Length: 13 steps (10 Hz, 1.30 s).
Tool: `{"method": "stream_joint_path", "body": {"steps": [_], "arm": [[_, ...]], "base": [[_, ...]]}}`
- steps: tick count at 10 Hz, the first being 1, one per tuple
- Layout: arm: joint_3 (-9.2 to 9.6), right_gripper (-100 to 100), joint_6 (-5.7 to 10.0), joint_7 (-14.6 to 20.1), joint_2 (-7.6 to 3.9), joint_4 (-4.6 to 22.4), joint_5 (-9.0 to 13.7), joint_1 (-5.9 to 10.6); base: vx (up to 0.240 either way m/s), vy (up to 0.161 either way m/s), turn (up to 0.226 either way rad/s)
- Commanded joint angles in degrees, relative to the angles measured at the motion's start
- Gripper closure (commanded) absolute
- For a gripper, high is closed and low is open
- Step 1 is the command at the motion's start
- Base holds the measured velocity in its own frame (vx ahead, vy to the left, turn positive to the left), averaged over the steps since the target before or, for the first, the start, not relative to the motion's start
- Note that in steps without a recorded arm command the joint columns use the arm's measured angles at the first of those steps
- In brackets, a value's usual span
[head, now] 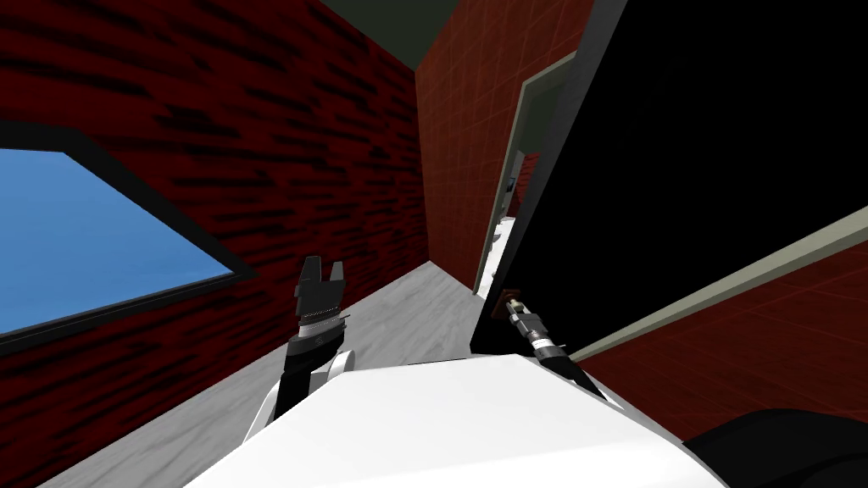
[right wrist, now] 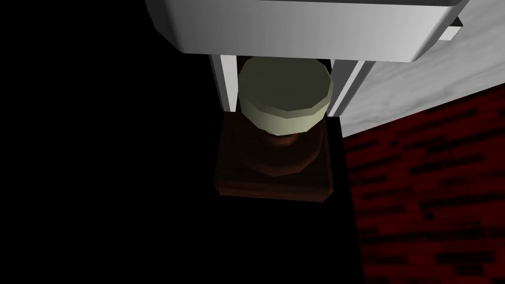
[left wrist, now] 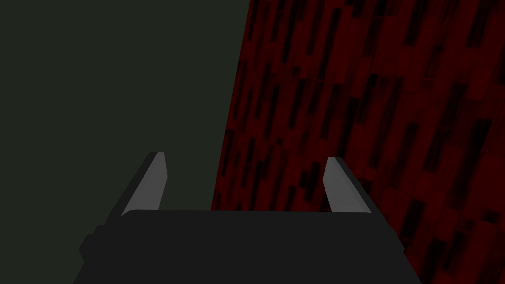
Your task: Pull the door open
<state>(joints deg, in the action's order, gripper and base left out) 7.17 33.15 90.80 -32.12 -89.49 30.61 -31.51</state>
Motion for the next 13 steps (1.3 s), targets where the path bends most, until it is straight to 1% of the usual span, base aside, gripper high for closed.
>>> {"method": "stream_joint_path", "body": {"steps": [1, 4, 5, 6, 7, 8, 10, 13], "arm": [[0.44, 100, 1.02, 0.9, -0.93, 0.0, -0.2, -0.28], [1.18, 100, 2.37, 2.2, -2.36, 0.2, -0.6, -0.66], [1.11, 100, 1.71, 1.8, -2.02, 0.2, -0.5, -0.71], [1.58, 100, 2.45, 2.5, -2.74, 0.5, -0.8, -0.91], [1.67, 100, 2.66, 2.7, -2.93, 0.6, -0.8, -0.95], [1.88, 100, 3.14, 3.1, -3.35, 0.7, -0.9, -1.03], [2.34, 100, 4.21, 4.0, -4.31, 1.1, -1.2, -1.22], [3.04, 100, 5.82, 5.4, -5.75, 1.6, -1.7, -1.49]], "base": [[-0.181, -0.059, 0.116], [-0.194, -0.045, 0.114], [-0.086, -0.006, 0.027], [-0.101, -0.024, 0.1], [-0.171, -0.043, 0.126], [-0.192, -0.051, 0.116], [-0.203, -0.036, 0.118], [-0.191, -0.073, 0.131]]}}
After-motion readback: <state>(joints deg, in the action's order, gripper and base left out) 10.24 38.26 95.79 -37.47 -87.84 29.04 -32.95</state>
